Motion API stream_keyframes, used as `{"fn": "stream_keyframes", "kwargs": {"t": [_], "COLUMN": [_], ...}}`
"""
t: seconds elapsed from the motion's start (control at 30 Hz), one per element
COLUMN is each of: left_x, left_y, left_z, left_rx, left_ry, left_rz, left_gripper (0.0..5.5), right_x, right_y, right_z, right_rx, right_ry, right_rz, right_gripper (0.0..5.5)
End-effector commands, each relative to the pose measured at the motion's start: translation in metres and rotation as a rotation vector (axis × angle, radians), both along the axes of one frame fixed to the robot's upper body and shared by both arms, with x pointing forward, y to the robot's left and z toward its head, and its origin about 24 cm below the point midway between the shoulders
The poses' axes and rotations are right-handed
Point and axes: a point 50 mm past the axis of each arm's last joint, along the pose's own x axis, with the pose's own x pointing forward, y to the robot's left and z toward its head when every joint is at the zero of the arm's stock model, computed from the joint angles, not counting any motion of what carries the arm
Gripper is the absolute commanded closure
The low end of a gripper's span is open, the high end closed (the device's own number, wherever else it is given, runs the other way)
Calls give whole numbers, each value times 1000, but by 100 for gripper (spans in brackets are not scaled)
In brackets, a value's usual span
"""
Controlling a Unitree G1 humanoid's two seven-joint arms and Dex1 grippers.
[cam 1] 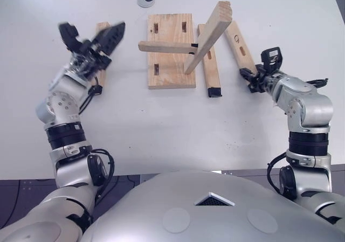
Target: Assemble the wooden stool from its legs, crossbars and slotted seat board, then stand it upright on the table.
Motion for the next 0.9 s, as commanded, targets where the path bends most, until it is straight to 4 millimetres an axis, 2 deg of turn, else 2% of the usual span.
{"fn": "stream_keyframes", "kwargs": {"t": [0.03,0.1,0.17,0.23,0.3,0.37,0.47,0.73,0.83,0.9], "left_x": [10,13,13,9,1,-5,-13,-32,-38,-35], "left_y": [-8,-23,-42,-59,-75,-86,-102,-111,-108,-106], "left_z": [64,92,114,127,135,139,140,151,143,138], "left_rx": [59,53,0,-51,-99,-143,-157,-207,-224,-217], "left_ry": [-193,-285,-362,-410,-449,-464,-469,-522,-503,-479], "left_rz": [-79,-168,-291,-417,-529,-580,-622,-739,-809,-796], "left_gripper": [97,97,97,97,97,97,97,97,97,97], "right_x": [37,47,46,36,16,-1,-16,-25,-23,-22], "right_y": [3,8,22,38,51,59,70,80,78,76], "right_z": [70,114,152,177,193,198,198,191,196,197], "right_rx": [85,173,353,479,560,611,680,723,792,815], "right_ry": [-450,-668,-813,-840,-770,-682,-593,-535,-557,-557], "right_rz": [16,109,301,556,838,1007,1133,1170,1144,1131], "right_gripper": [347,347,347,347,347,347,347,347,347,347]}}
